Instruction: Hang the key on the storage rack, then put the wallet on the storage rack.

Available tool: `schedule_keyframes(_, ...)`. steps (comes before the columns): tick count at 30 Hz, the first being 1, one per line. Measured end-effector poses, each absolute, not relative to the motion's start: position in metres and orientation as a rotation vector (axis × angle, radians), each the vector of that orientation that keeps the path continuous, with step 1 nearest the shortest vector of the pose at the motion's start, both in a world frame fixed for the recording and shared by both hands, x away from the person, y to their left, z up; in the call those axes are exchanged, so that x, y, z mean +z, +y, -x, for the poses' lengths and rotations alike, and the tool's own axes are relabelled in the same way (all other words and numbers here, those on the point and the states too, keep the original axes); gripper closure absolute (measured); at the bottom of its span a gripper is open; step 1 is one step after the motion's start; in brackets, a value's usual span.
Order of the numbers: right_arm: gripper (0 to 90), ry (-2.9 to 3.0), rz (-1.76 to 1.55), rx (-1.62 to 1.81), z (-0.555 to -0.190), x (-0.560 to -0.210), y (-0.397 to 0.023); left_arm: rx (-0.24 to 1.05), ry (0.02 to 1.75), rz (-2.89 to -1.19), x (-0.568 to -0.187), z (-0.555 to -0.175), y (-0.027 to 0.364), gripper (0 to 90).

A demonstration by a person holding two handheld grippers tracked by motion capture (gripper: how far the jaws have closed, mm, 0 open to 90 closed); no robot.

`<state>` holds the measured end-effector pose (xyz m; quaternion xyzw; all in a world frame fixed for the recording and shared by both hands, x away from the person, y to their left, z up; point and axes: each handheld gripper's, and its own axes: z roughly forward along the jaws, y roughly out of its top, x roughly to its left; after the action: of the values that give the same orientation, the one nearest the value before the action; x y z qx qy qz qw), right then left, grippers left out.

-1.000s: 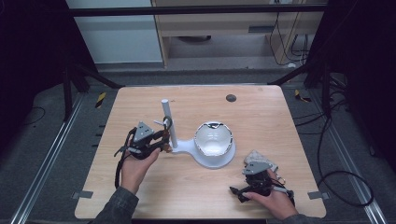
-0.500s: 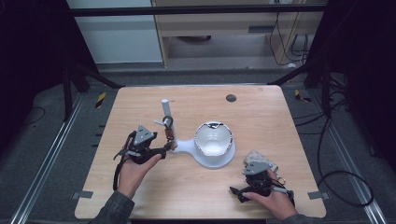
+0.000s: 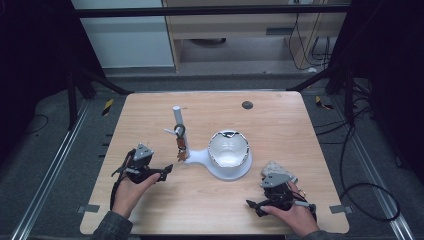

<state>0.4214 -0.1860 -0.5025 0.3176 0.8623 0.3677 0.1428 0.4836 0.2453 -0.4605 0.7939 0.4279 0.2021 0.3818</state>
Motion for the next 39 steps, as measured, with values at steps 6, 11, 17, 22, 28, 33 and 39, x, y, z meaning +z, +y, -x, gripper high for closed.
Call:
schedule_keyframes(6, 6.3, 2.436, -0.939, 1.021, -0.422, -0.483, -0.196, 0.507, 1.128, -2.037, -0.475, -0.486, 0.259, 6.3)
schedule_keyframes(11, 7.7, 2.404, -0.959, 0.953, -0.424, -0.465, -0.209, 0.520, 1.133, -2.078, -0.483, -0.487, 0.263, 6.6)
schedule_keyframes(17, 10.1, 2.396, -1.011, 0.865, -0.431, -0.452, -0.226, 0.509, 1.136, -2.120, -0.491, -0.488, 0.260, 6.5)
schedule_keyframes(22, 12.6, 2.410, -1.054, 0.804, -0.438, -0.448, -0.235, 0.498, 1.140, -2.133, -0.495, -0.489, 0.260, 6.3)
schedule_keyframes(28, 14.4, 2.461, -1.087, 0.727, -0.446, -0.445, -0.237, 0.472, 1.160, -2.144, -0.501, -0.490, 0.260, 5.6)
schedule_keyframes(33, 10.3, 2.502, -1.108, 0.645, -0.451, -0.446, -0.240, 0.479, 1.170, -2.133, -0.504, -0.489, 0.261, 4.8)
schedule_keyframes(39, 11.9, 2.558, -1.151, 0.580, -0.456, -0.450, -0.248, 0.508, 1.150, -2.114, -0.508, -0.489, 0.262, 1.5)
